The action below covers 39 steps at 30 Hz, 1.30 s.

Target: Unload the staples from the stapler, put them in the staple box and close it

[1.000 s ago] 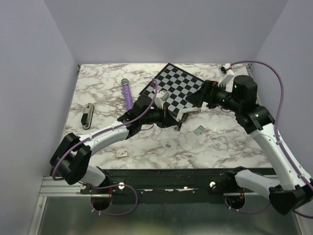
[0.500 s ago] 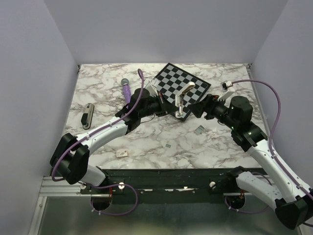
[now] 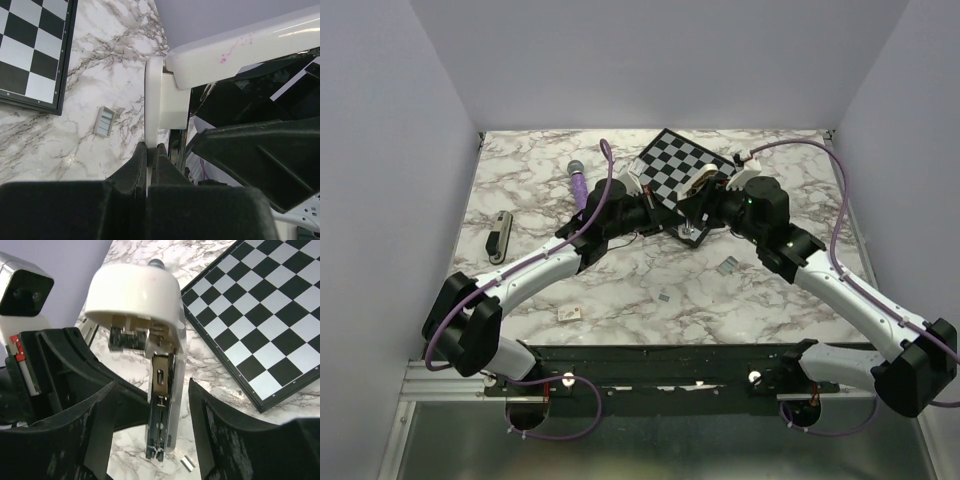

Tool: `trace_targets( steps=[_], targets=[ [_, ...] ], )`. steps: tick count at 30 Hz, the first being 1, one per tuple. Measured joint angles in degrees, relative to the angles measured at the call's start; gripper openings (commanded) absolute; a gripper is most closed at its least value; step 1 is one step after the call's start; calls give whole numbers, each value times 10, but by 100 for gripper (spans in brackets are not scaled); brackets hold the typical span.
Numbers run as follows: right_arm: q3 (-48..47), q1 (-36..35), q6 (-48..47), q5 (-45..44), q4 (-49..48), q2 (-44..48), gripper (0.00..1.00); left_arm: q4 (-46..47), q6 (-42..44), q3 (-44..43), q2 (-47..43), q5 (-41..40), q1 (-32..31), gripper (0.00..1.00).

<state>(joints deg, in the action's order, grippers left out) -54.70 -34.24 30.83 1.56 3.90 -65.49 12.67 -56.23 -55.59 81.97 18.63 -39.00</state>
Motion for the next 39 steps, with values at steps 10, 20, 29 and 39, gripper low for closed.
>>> trace_targets(
  steps=[10, 20, 29, 39],
  targets=[
    [-14, -15, -10, -49, -5, -38, 14, 0, 0, 2, -10, -1, 0, 0],
    [-18, -15, -40, -87, -7, -45, 1, -29, 26, 0, -10, -4, 5, 86],
    [-32, 107, -88, -100, 2, -65, 8, -114, 82, -3, -46, -3, 17, 99],
    [-36, 285, -145, -104, 9, -211, 8, -274, 221, -39, -146, -114, 74, 99]
  ],
)
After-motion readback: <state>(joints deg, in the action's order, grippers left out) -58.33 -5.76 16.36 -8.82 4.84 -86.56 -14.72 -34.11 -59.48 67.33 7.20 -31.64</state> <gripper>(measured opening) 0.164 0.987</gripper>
